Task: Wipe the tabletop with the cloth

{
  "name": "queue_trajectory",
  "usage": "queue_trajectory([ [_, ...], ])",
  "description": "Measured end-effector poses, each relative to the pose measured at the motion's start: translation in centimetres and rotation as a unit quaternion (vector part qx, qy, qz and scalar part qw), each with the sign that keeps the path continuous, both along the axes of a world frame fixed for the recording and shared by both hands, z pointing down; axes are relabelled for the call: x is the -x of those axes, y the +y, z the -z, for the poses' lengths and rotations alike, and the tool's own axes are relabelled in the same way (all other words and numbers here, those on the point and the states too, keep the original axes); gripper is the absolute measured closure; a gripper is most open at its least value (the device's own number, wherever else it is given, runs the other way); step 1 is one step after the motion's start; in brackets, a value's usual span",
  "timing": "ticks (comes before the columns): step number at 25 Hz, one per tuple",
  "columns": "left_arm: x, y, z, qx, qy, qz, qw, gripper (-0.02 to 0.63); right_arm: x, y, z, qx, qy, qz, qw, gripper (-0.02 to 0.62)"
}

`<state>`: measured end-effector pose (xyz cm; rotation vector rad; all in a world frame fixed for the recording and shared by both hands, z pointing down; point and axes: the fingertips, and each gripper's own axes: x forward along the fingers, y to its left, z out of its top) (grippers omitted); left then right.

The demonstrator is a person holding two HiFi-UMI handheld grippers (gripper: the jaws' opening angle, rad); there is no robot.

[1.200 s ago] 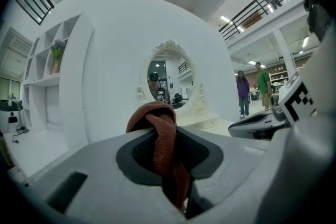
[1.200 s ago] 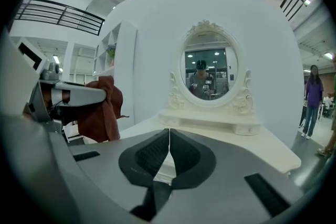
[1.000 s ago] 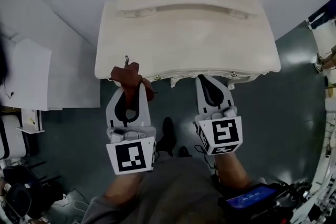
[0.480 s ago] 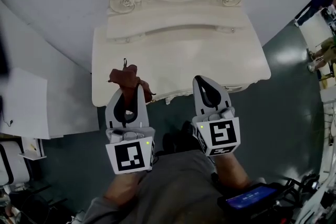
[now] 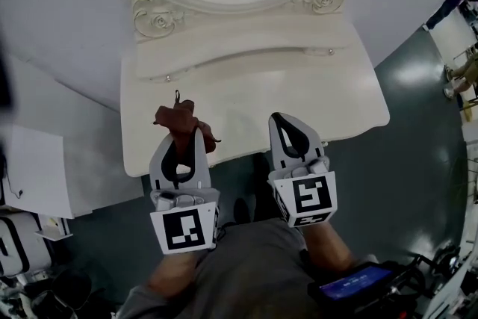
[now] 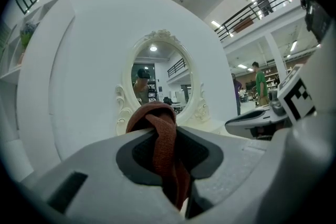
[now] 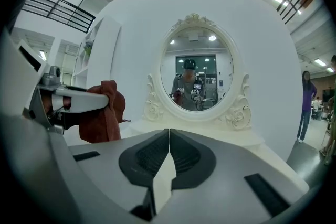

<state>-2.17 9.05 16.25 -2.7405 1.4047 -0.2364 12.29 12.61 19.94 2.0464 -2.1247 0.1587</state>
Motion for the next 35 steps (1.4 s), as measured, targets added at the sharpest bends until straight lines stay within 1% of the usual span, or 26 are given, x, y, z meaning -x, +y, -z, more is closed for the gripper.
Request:
queue_trajectory([
  [7, -5.9, -5.8, -1.9, 0.019, -0.012, 0.012, 0.9997, 0.525, -5.0, -6.4, -0.9, 0.017, -0.029, 0.016, 0.999, 0.580],
  [12, -10.0, -9.9, -3.1, 0.041, -0.033, 0.028, 0.9982, 0.525, -7.8, -10.8, -2.1, 0.029, -0.052, 0.052, 0.997, 0.580],
  [17, -14.0, -14.2, -1.6, 0.034, -0.045, 0.039, 0.9976, 0.525, -11.5, -15.5, -1.7, 0.033, -0.067, 0.062, 0.995, 0.580],
  [21, -16.6, -17.3, -0.1, 0.020, -0.039, 0.049, 0.9978, 0.525, -13.7, -18.6, -0.8, 0.020, -0.065, 0.075, 0.995, 0.580],
  [25, -18.5, -19.3, 1.0, 0.014, -0.036, 0.049, 0.9980, 0.525, -15.5, -21.0, 0.3, 0.010, -0.064, 0.079, 0.995, 0.580],
  [28, -19.9, -20.9, 0.9, 0.019, -0.039, 0.050, 0.9978, 0.525, -16.8, -22.5, 0.2, 0.009, -0.069, 0.079, 0.994, 0.580],
  [32, -21.5, -22.6, -1.2, 0.040, -0.049, 0.046, 0.9969, 0.525, -18.2, -23.4, -1.5, 0.029, -0.083, 0.073, 0.993, 0.580],
  [35, -22.8, -23.7, -4.1, 0.064, -0.061, 0.037, 0.9954, 0.525, -19.3, -23.3, -3.7, 0.050, -0.095, 0.067, 0.992, 0.580],
])
